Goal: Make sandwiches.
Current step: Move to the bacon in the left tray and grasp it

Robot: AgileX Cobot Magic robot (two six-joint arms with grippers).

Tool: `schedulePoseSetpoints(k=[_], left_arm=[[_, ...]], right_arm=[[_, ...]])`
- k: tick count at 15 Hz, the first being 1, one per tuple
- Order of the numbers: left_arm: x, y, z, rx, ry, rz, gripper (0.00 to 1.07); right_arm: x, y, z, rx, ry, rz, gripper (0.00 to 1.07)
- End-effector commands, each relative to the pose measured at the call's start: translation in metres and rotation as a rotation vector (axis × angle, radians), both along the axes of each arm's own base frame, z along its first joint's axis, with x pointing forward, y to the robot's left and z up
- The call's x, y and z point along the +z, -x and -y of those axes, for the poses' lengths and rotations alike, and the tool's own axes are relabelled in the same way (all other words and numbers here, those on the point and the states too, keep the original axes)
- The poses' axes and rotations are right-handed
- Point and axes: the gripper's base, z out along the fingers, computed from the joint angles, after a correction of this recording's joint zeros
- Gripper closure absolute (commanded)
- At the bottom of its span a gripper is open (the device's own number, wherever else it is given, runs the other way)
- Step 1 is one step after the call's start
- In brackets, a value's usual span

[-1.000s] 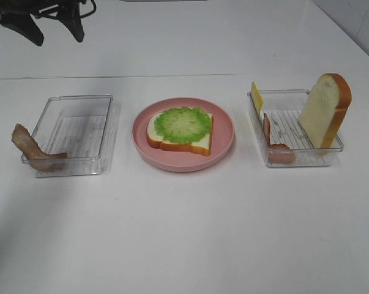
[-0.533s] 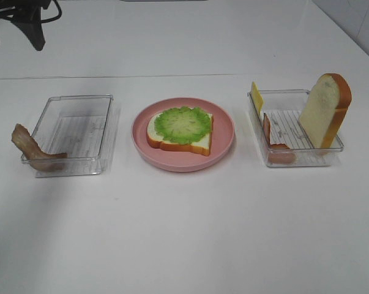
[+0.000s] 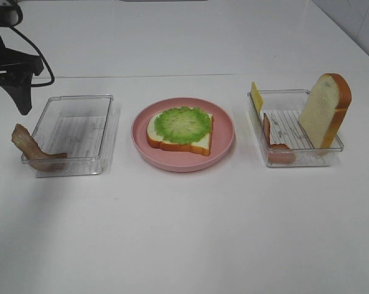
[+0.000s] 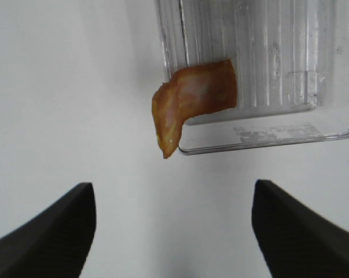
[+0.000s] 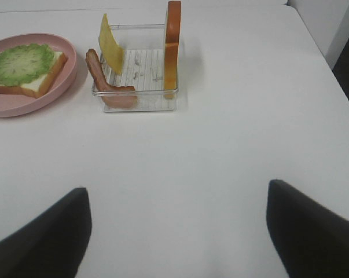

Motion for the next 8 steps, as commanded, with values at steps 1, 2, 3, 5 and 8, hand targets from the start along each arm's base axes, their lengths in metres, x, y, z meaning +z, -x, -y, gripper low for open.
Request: schedulePoseSetpoints(k=[1,2,3,5,8], left_arm=[[-0.019,-0.003,0.0,0.012,-0.006,-0.047,0.35],[-0.026,-0.006,0.001,0.014,-0.003,-0.051,0.35],[-0.035,-0.009,0.001,0.016,-0.001,-0.066,0.35],[-0.046,-0.012,0.002,0.013,-0.006,-0.09,0.36],[-0.066,-0.018,0.002,0.009,-0.014,-0.103,0.36]], right_arm=[[0.0,0.002,0.0,-0.007,-0.003,0.024,0.29],[0.0,0.002,0.0,-0.007,-0.003,0.024,0.29],[0.0,0.002,0.0,-0.007,-0.003,0.024,0.29],[0.0,0.002,0.0,-0.007,-0.003,0.024,0.29],[0.0,0.002,0.0,-0.007,-0.003,0.024,0.29]])
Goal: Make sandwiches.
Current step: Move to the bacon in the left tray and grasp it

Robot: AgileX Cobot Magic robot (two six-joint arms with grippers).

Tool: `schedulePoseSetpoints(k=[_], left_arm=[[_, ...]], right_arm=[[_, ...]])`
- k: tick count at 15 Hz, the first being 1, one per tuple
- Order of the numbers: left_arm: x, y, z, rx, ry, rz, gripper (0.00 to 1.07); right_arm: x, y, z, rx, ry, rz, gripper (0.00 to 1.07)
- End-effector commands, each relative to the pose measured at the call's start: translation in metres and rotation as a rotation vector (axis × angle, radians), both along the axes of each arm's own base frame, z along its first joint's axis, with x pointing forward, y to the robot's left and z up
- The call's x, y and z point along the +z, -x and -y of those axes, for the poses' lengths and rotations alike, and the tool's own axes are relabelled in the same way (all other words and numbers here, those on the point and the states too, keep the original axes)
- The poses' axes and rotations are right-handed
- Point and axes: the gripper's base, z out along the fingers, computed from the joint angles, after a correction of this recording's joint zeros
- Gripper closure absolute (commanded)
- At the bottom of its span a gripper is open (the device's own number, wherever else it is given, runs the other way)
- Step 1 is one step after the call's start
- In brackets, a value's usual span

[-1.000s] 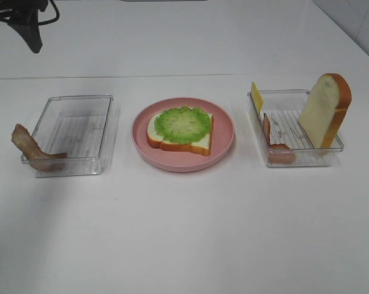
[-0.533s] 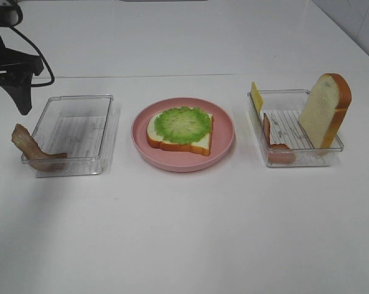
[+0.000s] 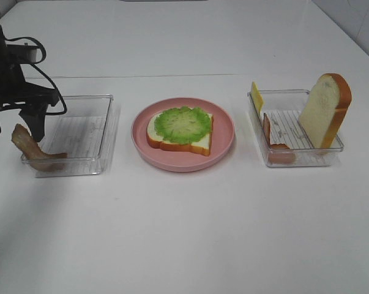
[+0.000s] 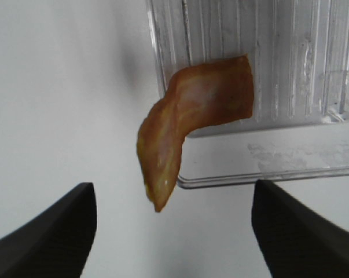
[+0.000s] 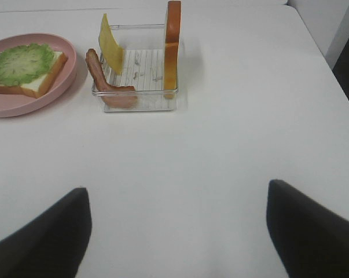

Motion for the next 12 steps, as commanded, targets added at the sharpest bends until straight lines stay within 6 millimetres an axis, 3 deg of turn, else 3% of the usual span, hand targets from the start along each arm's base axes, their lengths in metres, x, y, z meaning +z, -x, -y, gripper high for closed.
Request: schedulePoseSetpoints(k=[1,5,7,12], left_arm=[[-0.0136,-0.0061,0.0001,0.005,0.0,0.021,0.46],[-0.014,-0.0087,0.001,0.007,0.01,0.048,0.53],[-0.014,-0.0087,0.001,0.005,0.01,0.048,0.66],[-0.014,-0.007,0.0008,0.001,0.007,0.029,0.78]], right_arm=[[0.0004,0.0019,-0.0001,-0.007,-0.003,0.024,0.29],[0.0004,0.0019,-0.0001,-0.007,-0.003,0.024,0.29],[0.0004,0.0019,-0.0001,-0.007,-0.003,0.024,0.29],[0.0004,0.0019,-0.0001,-0.007,-0.003,0.024,0.29]])
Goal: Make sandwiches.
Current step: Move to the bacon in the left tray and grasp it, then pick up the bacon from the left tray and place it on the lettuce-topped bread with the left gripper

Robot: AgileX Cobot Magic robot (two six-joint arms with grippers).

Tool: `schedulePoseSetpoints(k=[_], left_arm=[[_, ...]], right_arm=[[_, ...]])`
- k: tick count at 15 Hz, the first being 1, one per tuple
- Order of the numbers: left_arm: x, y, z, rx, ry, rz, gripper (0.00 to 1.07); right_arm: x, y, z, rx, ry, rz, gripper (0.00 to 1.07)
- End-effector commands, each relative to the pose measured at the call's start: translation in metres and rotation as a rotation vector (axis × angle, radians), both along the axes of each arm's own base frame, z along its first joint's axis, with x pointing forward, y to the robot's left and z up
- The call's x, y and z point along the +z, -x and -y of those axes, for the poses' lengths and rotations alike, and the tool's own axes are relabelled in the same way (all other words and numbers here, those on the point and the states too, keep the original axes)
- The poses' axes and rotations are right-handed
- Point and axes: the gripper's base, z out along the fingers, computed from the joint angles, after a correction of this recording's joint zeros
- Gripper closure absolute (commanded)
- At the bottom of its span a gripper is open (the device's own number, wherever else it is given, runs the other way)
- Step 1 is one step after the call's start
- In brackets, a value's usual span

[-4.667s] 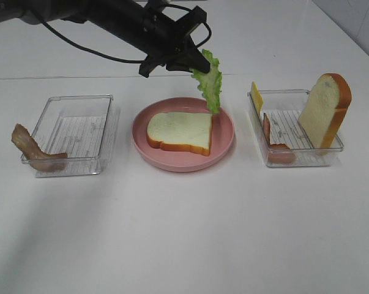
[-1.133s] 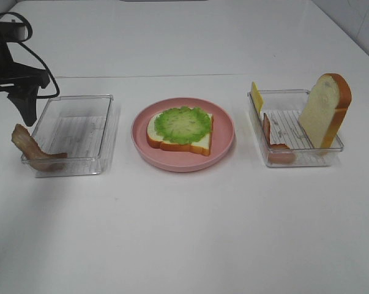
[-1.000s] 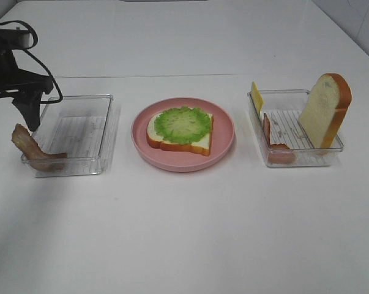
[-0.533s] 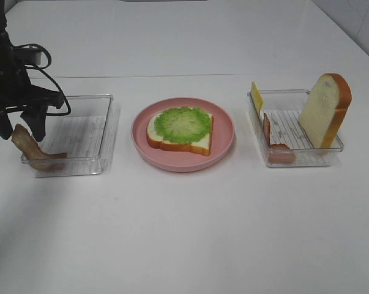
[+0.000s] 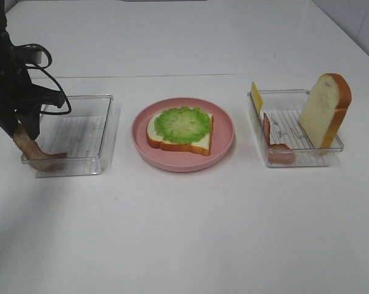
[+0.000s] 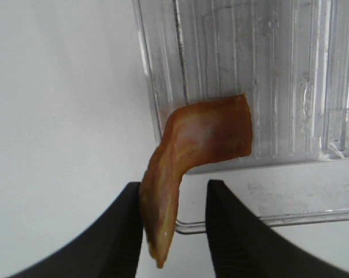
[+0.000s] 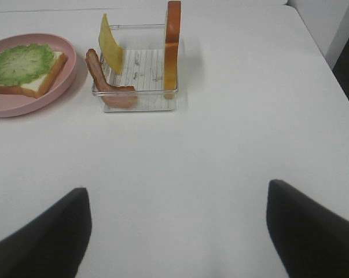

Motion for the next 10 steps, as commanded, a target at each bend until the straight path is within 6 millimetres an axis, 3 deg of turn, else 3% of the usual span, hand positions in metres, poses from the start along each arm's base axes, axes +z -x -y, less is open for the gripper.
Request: schedulePoseSetpoints(k=[1,3,8,10], left_arm=[[-0.003,0.002,0.0,0.002,0.0,-0.025,0.94],[-0.003,0.002,0.0,0.002,0.0,-0.029,1.07],[0.0,0.002,0.0,-0.013,0.007,-0.034,1.07],[0.016,-0.005,0.005,-0.023,0.046,-0.006,1.07]], right_arm=[[0.0,0.002,0.0,-0.007,-0.003,0.024,0.29],[0.0,0.002,0.0,-0.007,-0.003,0.024,0.29],[0.0,0.002,0.0,-0.007,-0.003,0.024,0.29],[0.0,0.002,0.0,-0.007,-0.003,0.024,0.29]])
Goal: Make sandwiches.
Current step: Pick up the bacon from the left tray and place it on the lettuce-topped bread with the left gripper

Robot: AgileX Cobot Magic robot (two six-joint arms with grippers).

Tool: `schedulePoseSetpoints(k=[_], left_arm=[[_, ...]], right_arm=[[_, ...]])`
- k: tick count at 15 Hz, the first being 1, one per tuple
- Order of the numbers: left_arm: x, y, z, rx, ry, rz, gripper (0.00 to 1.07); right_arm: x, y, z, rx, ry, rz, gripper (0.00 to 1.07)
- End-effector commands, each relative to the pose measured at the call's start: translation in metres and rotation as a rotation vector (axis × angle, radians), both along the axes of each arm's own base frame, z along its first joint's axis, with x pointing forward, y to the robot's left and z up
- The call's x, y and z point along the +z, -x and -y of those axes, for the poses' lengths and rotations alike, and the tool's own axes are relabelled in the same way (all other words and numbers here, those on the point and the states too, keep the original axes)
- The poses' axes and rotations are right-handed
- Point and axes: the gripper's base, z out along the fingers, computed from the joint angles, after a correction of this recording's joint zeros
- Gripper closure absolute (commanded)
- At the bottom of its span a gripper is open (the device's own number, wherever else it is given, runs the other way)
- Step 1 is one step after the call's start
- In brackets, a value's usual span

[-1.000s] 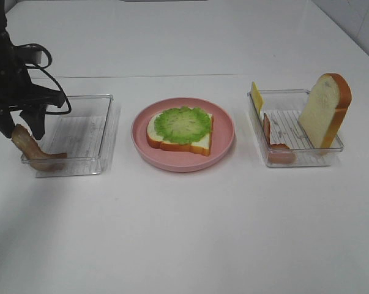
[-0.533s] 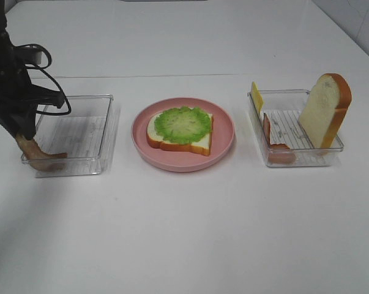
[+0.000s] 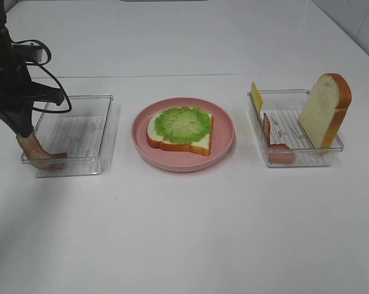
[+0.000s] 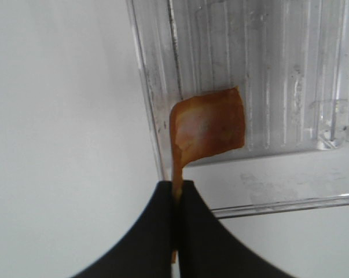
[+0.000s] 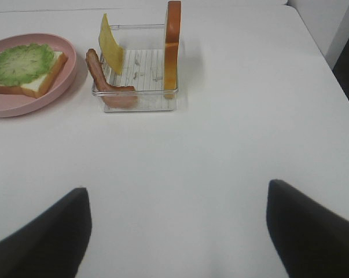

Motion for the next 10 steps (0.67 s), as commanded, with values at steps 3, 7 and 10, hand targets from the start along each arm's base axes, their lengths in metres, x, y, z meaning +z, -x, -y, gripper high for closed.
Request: schedulePoseSetpoints(k=[3,7,10], left_arm=[[0.035,-0.015,0.016,-0.012,0.17,0.072,1.07],[0.077,-0.031,0.037,-0.048,0.401,0.238,1.07],[0.106,-0.045,0.058,-0.017,0.677,0.415,1.07]], right_arm=[[0.0,0.002,0.0,-0.007,-0.003,0.024,0.29],[0.0,0.002,0.0,-0.007,-0.003,0.024,0.29],[0.0,0.002,0.0,-0.007,-0.003,0.024,0.29]])
